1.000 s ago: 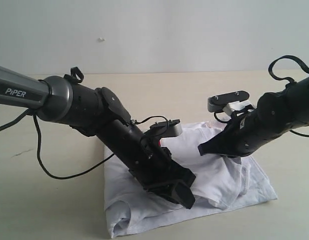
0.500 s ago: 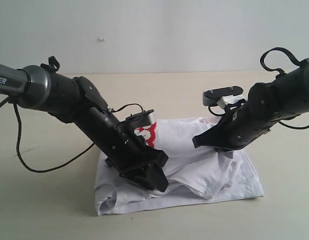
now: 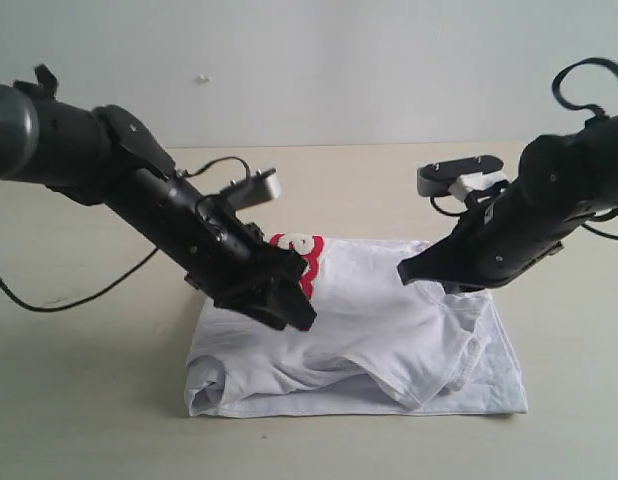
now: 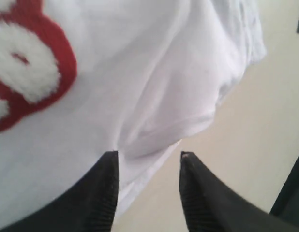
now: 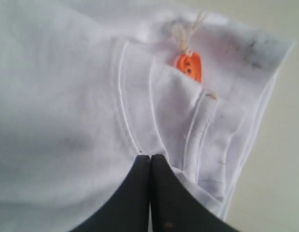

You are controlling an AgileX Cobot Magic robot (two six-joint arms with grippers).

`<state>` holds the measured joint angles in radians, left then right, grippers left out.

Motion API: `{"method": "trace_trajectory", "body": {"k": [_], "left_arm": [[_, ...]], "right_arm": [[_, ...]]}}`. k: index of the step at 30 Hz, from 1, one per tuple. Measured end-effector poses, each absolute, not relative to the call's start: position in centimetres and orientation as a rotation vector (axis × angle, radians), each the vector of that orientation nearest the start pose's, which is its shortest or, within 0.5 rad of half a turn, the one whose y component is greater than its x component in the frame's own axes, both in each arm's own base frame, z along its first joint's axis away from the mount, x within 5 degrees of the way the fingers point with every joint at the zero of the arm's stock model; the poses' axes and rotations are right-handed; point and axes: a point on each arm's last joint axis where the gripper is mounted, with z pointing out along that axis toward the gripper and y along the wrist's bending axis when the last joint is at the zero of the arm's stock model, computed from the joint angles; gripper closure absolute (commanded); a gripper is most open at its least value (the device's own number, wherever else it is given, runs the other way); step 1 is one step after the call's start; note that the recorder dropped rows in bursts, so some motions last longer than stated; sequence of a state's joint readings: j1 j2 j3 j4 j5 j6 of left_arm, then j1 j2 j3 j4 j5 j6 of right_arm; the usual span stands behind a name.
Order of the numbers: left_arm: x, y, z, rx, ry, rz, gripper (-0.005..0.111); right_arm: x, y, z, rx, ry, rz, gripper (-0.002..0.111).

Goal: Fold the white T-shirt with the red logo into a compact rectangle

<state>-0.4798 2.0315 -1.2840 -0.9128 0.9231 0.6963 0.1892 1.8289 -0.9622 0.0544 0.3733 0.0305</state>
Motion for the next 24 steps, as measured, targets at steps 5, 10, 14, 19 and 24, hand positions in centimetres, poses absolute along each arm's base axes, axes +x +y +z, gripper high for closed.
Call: {"method": "trace_trajectory", "body": {"k": [5, 10, 14, 19, 24], "left_arm": [[32.2, -21.9, 19.1, 0.796, 2.647, -1.02, 0.073], [31.3, -20.7, 21.2, 0.76, 2.582, -0.937, 0.093], [29.7, -19.1, 22.1, 0.678, 2.519, -0.833, 0.107], [27.1, -16.6, 23.2, 0.547, 2.414, -0.689, 0.107], [24.3, -13.9, 25.1, 0.393, 2.257, -0.589, 0.107]], "right_arm": [[32.7, 6.4, 18.1, -0.169, 2.621, 0.114, 0.108], [30.5, 6.0, 20.7, -0.19, 2.556, 0.115, 0.108], [28.3, 5.6, 22.2, -0.193, 2.478, 0.119, 0.108], [25.4, 5.0, 24.6, -0.186, 2.357, 0.129, 0.108], [22.4, 4.4, 25.7, -0.18, 2.283, 0.136, 0.108]]}}
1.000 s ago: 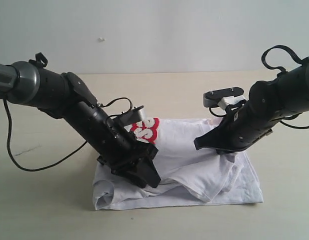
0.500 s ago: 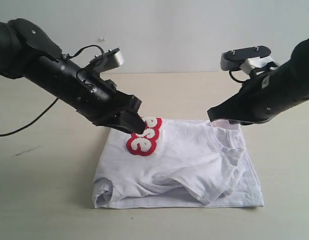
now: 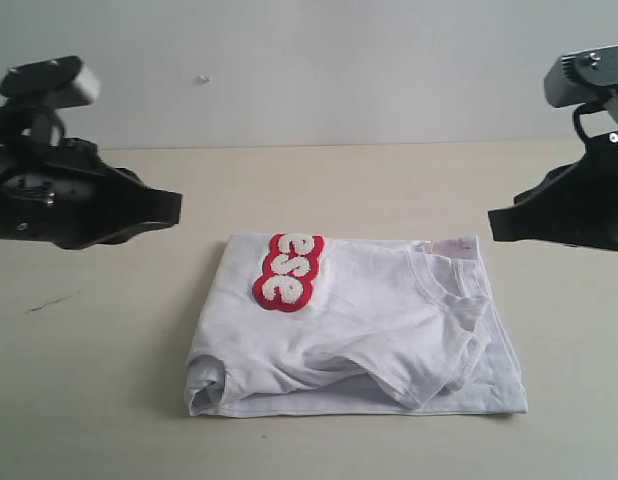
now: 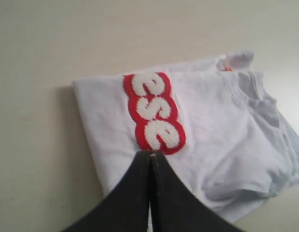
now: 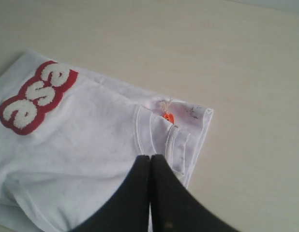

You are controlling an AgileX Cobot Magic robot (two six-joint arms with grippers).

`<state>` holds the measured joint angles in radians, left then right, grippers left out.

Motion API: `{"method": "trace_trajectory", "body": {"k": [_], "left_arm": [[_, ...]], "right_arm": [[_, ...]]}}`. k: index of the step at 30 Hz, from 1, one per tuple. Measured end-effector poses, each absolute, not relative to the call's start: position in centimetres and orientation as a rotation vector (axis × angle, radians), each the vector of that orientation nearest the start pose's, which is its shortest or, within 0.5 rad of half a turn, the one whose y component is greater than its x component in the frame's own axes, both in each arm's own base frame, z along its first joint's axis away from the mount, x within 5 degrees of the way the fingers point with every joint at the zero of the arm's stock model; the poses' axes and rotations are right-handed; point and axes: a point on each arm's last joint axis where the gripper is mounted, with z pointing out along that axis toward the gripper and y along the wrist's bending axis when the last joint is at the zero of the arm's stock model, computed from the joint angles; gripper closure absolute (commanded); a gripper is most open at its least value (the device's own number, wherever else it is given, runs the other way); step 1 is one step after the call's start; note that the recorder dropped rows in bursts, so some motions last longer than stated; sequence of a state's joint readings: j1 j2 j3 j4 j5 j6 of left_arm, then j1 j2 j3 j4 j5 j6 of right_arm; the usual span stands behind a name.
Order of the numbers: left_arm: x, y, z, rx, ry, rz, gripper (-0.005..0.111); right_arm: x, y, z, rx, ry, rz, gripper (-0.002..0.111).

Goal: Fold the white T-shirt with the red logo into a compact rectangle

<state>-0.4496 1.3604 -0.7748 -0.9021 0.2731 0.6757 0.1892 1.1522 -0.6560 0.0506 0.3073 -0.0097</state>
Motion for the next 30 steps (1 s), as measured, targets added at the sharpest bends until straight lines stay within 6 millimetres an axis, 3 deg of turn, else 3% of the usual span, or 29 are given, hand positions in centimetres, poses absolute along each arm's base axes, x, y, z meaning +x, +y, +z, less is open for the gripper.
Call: {"method": "trace_trajectory", "body": {"k": [8, 15, 23, 30], "left_arm": [[19.3, -9.7, 26.4, 0.216, 2.054, -0.489, 0.107], [15.3, -7.2, 25.9, 0.159, 1.945, -0.466, 0.107], [12.7, -6.2, 25.1, 0.157, 1.915, -0.514, 0.107], [12.1, -6.5, 24.6, 0.203, 1.955, -0.561, 0.107]], "right_arm": [[18.0, 3.6, 26.4, -0.171, 2.168, 0.146, 0.108], [14.8, 3.0, 26.1, -0.159, 2.091, 0.159, 0.108], [13.0, 2.7, 26.9, -0.13, 2.015, 0.189, 0.108], [12.8, 2.7, 26.9, -0.131, 2.025, 0.191, 0.108]]}}
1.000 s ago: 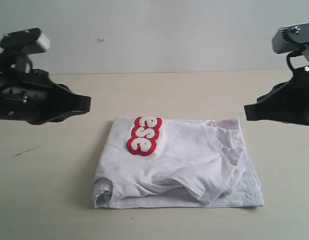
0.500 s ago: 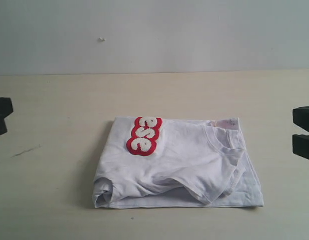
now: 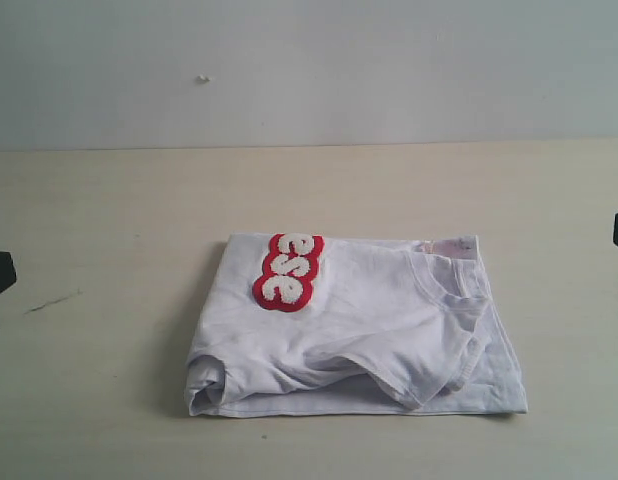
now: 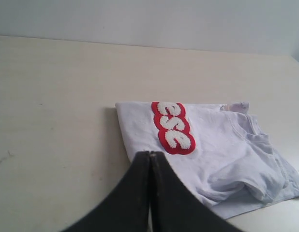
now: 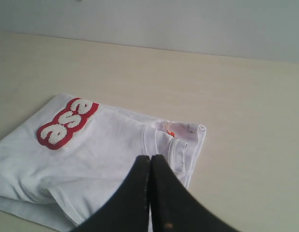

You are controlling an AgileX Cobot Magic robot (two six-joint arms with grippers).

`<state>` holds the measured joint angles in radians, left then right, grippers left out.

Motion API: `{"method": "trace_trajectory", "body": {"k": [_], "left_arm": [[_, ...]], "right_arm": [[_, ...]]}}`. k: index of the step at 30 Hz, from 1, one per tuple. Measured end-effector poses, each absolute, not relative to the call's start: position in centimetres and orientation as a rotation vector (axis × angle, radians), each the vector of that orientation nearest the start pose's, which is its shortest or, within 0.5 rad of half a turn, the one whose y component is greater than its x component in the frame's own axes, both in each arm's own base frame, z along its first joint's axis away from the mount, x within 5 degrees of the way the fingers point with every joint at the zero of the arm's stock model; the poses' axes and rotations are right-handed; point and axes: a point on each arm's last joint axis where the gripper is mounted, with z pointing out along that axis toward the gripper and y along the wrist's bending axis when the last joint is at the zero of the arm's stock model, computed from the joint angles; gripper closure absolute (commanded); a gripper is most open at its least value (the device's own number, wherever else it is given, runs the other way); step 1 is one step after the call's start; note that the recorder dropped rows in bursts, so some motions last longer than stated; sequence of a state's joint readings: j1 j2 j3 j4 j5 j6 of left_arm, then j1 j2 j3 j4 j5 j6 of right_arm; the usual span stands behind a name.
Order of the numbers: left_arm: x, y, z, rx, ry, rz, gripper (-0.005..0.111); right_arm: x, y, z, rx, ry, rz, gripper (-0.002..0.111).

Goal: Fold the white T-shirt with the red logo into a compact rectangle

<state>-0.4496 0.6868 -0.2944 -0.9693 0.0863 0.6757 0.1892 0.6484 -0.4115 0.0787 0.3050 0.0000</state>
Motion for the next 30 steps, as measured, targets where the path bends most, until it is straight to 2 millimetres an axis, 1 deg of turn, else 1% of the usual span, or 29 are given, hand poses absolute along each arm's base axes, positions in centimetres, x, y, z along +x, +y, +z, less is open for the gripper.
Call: {"method": "trace_trajectory", "body": {"k": [21, 24, 28, 30], "left_arm": [[12.0, -6.6, 24.5, 0.223, 1.961, -0.56, 0.107], [11.8, -6.3, 24.9, 0.234, 1.919, -0.531, 0.107], [11.3, -5.4, 26.2, 0.208, 1.794, -0.48, 0.107], [10.7, -5.0, 26.4, 0.212, 1.743, -0.452, 0.107]], "right_arm": [[12.8, 2.7, 26.8, -0.131, 2.031, 0.191, 0.108], [12.8, 2.7, 26.8, -0.131, 2.031, 0.191, 0.108], [12.8, 2.7, 26.8, -0.131, 2.031, 0.191, 0.108], [12.8, 2.7, 26.8, -0.131, 2.031, 0.191, 0.108]]}}
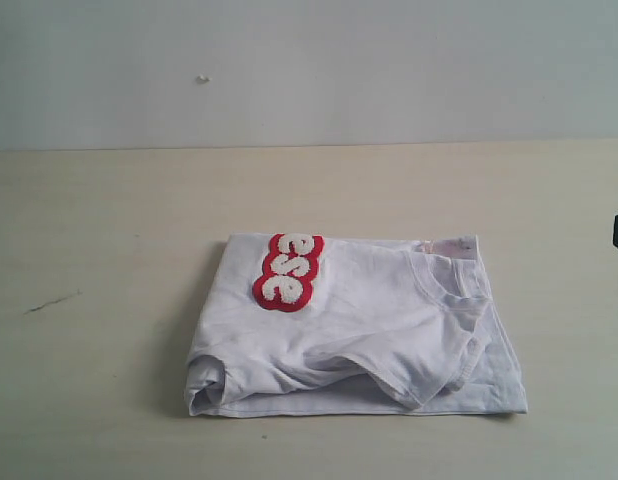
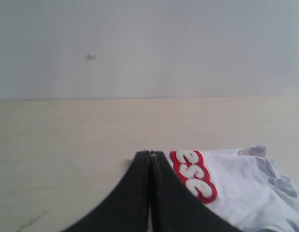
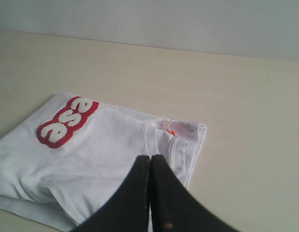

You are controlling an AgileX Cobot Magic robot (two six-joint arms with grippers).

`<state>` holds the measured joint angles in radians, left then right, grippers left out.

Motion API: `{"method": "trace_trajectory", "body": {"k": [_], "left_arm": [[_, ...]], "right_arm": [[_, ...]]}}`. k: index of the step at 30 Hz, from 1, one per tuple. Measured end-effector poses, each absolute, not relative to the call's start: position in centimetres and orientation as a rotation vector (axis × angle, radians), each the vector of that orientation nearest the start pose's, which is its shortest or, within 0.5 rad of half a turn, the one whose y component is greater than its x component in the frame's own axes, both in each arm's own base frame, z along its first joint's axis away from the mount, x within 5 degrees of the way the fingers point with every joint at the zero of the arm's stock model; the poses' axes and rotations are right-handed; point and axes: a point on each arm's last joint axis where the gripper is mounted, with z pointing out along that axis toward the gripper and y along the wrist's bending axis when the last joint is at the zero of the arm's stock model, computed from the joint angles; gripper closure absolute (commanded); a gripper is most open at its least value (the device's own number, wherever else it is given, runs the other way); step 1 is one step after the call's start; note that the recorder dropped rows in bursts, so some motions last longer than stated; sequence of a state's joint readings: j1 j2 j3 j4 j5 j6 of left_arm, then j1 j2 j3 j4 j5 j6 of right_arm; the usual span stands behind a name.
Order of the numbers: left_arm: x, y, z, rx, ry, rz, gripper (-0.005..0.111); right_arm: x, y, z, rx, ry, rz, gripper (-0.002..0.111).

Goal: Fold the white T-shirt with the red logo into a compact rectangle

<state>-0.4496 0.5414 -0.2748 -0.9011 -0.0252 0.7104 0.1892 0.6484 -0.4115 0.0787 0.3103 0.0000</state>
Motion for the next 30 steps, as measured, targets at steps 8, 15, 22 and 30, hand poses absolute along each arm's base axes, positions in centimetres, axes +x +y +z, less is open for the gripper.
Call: {"method": "trace_trajectory", "body": {"k": [8, 15, 22, 30], "left_arm": [[9.4, -3.8, 24.9, 0.165, 1.682, -0.421, 0.107], [8.9, -3.2, 24.7, 0.123, 1.63, -0.403, 0.107], [8.9, -3.1, 24.9, 0.124, 1.607, -0.388, 0.107], [8.6, -2.7, 25.2, 0.123, 1.57, -0.351, 0.107]], "right_arm": [[12.8, 2.7, 26.8, -0.131, 2.031, 0.191, 0.108], [12.8, 2.7, 26.8, -0.126, 2.031, 0.194, 0.108], [12.8, 2.7, 26.8, -0.126, 2.031, 0.194, 0.108], [12.8, 2.7, 26.8, -0.126, 2.031, 0.194, 0.108]]}}
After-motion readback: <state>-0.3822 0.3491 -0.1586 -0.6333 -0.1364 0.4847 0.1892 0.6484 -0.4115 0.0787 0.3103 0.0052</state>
